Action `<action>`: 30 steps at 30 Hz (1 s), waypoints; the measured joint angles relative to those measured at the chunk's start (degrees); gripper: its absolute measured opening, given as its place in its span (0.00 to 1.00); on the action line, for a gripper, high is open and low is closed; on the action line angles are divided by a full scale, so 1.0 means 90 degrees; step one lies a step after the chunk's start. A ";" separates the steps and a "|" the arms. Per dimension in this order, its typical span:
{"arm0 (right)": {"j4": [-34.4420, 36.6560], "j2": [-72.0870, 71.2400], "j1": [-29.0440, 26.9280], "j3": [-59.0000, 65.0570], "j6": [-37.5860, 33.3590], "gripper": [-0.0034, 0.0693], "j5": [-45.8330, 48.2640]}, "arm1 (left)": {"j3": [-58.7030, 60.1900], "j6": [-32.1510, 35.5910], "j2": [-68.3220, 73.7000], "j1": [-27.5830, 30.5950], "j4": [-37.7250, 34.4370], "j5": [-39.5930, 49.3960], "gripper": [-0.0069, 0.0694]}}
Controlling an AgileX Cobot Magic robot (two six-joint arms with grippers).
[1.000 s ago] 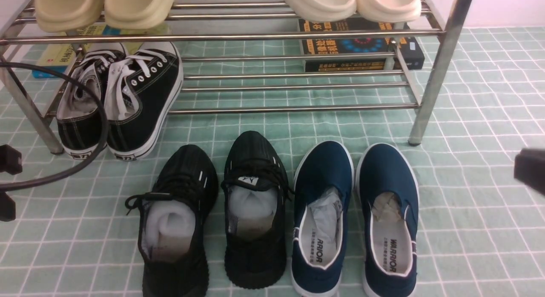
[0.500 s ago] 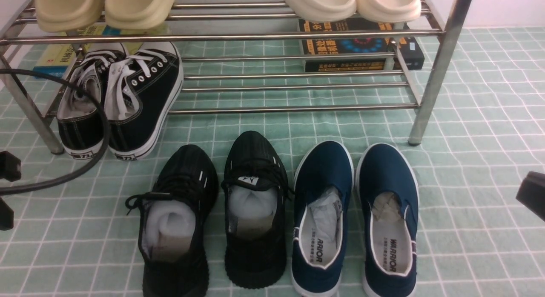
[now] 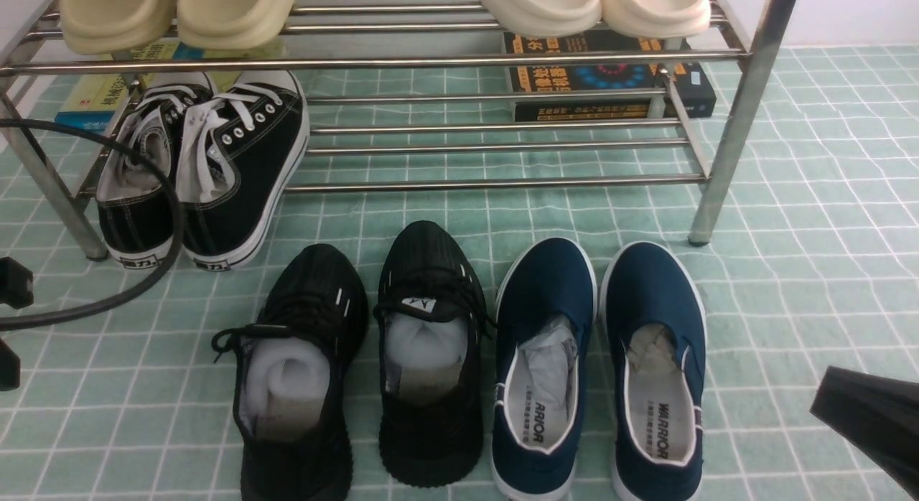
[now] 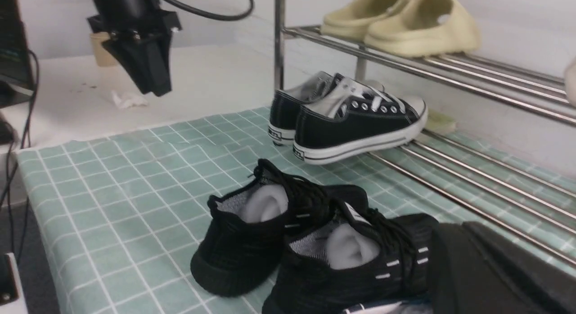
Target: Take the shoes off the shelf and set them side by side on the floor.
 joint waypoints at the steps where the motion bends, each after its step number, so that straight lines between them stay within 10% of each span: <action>1: -0.0013 -0.0007 0.0000 0.0000 0.0000 0.05 -0.0044 | 0.0000 0.0000 0.0000 0.0000 0.0000 0.0000 0.40; 22: -0.2494 -0.0007 0.0000 0.0000 0.0810 0.05 -0.0307 | 0.0000 0.0000 0.0000 0.0000 0.0017 0.0073 0.39; 30: -0.2514 -0.0007 0.0000 0.0000 0.0977 0.06 -0.0307 | 0.0000 0.0000 0.0000 0.0000 0.0025 0.0052 0.11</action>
